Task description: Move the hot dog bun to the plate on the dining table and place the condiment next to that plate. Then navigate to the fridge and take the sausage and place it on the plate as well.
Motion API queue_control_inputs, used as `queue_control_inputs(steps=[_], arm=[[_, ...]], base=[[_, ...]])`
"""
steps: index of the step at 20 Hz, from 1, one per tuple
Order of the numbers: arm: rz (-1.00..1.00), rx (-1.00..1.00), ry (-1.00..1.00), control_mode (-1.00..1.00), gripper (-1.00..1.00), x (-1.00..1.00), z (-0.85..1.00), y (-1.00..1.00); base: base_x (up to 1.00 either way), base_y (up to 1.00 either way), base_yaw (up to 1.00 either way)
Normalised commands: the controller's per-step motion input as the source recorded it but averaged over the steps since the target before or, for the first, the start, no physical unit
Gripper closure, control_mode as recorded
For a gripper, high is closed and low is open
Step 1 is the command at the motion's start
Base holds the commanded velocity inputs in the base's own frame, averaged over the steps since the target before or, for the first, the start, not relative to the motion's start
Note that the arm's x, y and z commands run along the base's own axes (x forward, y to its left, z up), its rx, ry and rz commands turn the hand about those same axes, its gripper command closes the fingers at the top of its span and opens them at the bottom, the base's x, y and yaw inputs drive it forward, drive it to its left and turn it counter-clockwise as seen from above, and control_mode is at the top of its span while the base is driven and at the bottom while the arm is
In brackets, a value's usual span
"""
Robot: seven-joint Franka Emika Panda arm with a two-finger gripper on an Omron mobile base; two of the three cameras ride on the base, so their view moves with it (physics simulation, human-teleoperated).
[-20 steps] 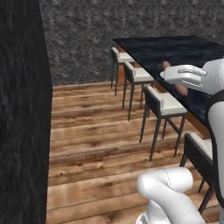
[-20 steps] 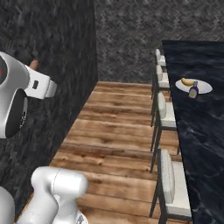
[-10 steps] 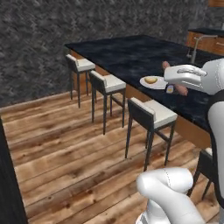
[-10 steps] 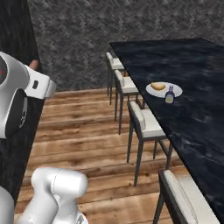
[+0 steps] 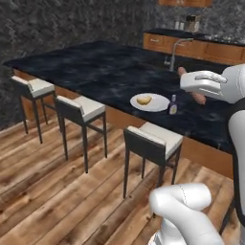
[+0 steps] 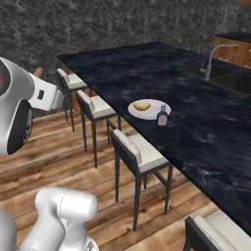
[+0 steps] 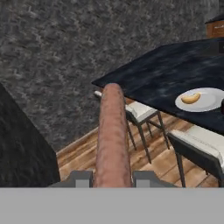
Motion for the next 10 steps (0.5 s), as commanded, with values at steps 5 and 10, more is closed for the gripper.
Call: queue_control_inputs(steps=[5,10], arm=[[0.0,0.0,0.0,1.0,1.0,0.0,0.0,0.0],[0.0,0.0,0.0,1.0,1.0,0.0,0.0,0.0]], base=[[1.0,0.7,-0.57],[1.0,0.7,-0.57]])
